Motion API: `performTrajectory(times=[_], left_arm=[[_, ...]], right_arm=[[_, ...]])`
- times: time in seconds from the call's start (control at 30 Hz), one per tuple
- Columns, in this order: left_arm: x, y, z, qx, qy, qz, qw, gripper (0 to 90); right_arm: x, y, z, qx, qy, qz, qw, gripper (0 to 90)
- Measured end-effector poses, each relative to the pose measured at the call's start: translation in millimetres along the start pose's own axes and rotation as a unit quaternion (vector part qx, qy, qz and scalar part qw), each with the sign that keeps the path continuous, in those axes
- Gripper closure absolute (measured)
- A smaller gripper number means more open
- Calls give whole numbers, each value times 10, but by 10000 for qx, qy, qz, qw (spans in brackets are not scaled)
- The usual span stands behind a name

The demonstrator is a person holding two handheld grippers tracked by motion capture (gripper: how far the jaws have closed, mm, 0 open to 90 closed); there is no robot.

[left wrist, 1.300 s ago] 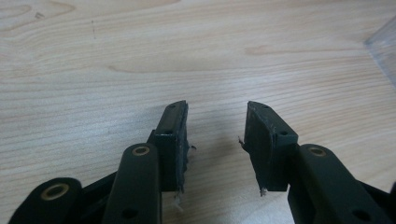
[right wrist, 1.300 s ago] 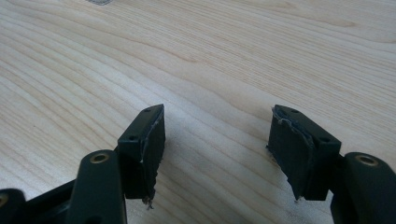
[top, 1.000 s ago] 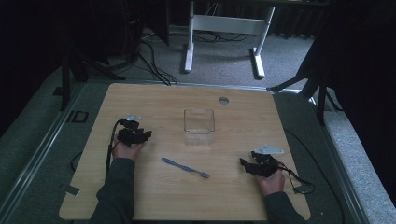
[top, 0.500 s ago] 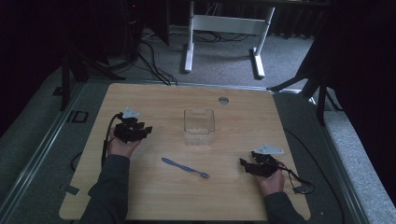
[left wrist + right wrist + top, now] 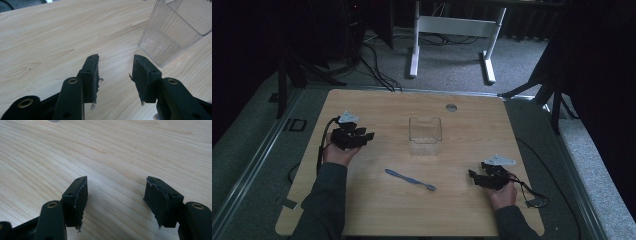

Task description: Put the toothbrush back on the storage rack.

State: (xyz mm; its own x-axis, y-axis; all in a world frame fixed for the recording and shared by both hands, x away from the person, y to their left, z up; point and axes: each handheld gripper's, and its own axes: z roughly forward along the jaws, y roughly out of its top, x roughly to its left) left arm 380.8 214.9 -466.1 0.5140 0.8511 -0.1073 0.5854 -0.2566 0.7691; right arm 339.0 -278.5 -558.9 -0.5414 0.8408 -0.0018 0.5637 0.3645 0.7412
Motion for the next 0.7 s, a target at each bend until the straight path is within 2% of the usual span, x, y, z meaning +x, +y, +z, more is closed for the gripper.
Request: performTrajectory(times=[0.33, 0.7], left_arm=[[38, 12, -103, -185, -222, 29, 9996, 551], [15, 25, -110, -178, -348, 151, 9991, 550]], right_arm=[[0, 0, 0, 0, 0, -1, 10000, 348], [-1, 0, 1, -2, 7, -9, 10000, 344]])
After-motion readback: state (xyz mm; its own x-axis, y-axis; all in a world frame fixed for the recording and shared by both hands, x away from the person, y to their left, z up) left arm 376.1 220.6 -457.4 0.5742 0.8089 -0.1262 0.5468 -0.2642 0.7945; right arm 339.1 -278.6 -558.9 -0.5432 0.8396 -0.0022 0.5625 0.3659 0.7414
